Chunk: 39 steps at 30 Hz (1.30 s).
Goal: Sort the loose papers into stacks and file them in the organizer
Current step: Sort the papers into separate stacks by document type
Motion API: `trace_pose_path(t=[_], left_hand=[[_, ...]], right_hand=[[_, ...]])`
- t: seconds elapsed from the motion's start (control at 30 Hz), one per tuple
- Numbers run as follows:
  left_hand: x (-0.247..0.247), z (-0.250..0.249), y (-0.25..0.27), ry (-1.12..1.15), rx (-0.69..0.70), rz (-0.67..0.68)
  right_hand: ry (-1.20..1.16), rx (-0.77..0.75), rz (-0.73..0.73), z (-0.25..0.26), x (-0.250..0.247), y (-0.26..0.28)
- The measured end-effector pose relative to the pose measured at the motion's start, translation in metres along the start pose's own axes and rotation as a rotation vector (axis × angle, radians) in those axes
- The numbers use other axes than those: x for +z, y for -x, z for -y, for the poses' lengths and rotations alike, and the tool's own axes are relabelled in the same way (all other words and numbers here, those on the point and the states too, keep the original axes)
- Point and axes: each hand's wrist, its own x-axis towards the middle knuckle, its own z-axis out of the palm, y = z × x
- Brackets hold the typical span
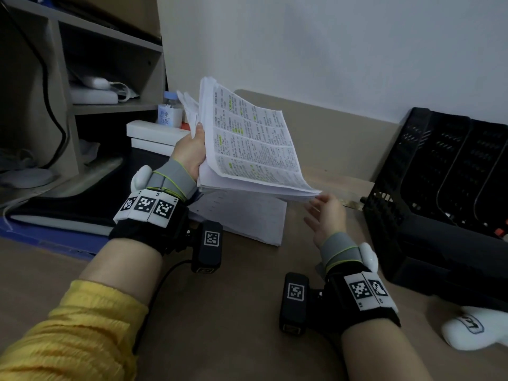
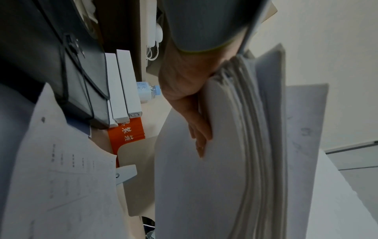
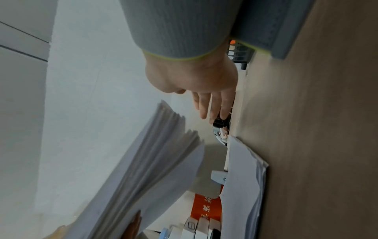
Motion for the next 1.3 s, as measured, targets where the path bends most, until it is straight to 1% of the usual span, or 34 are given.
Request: trace_pose_path(t=[0.1,0.17,0.23,0.33,0.4,0.5,0.6,0.7,0.83,1.0,1.13,1.2,1.3], left_hand=[[0.006,0.003,0.002,0.035,-0.018,0.020],[0.010,0.004,0.006,0.044,-0.025,0.062],[0.015,0.005,0.010,0.025,-0.027,0.106],[0.018,0.005,0.012,0.014,-0.027,0.135],[0.018,0.005,0.013,0.027,-0.037,0.136],[0.019,0.003,0.014,0.057,-0.032,0.137],[0.021,0.002,0.015,0.042,-0.011,0.137],[0.022,0.001,0.018,0.078,-0.014,0.156],[0.019,0.000,0.020,0.106,-0.039,0.157],[0.022,-0.003,0.024,0.102,-0.020,0.154],[0.023,-0.005,0.027,0.133,-0.041,0.161],[0.021,-0.007,0.027,0.106,-0.059,0.156],[0.018,-0.007,0.026,0.064,-0.068,0.161]], right_hand=[[0.066,-0.003,0.082,-0.001,-0.002,0.000],[0.156,0.015,0.147,-0.002,0.002,0.002],[0.174,-0.006,0.181,-0.003,0.007,0.006],[0.195,-0.107,0.124,-0.004,0.008,0.007],[0.183,-0.131,0.094,-0.004,0.008,0.008],[0.158,-0.105,0.071,-0.005,0.008,0.007],[0.134,-0.057,0.085,-0.007,0.007,0.007],[0.112,-0.044,0.076,-0.008,0.006,0.007],[0.094,-0.065,0.066,-0.008,0.007,0.006],[0.109,-0.030,0.071,-0.007,0.006,0.008],[0.128,-0.083,0.055,-0.008,0.004,0.007],[0.113,-0.124,0.024,-0.007,0.003,0.006],[0.067,-0.127,0.001,-0.005,0.002,0.004]])
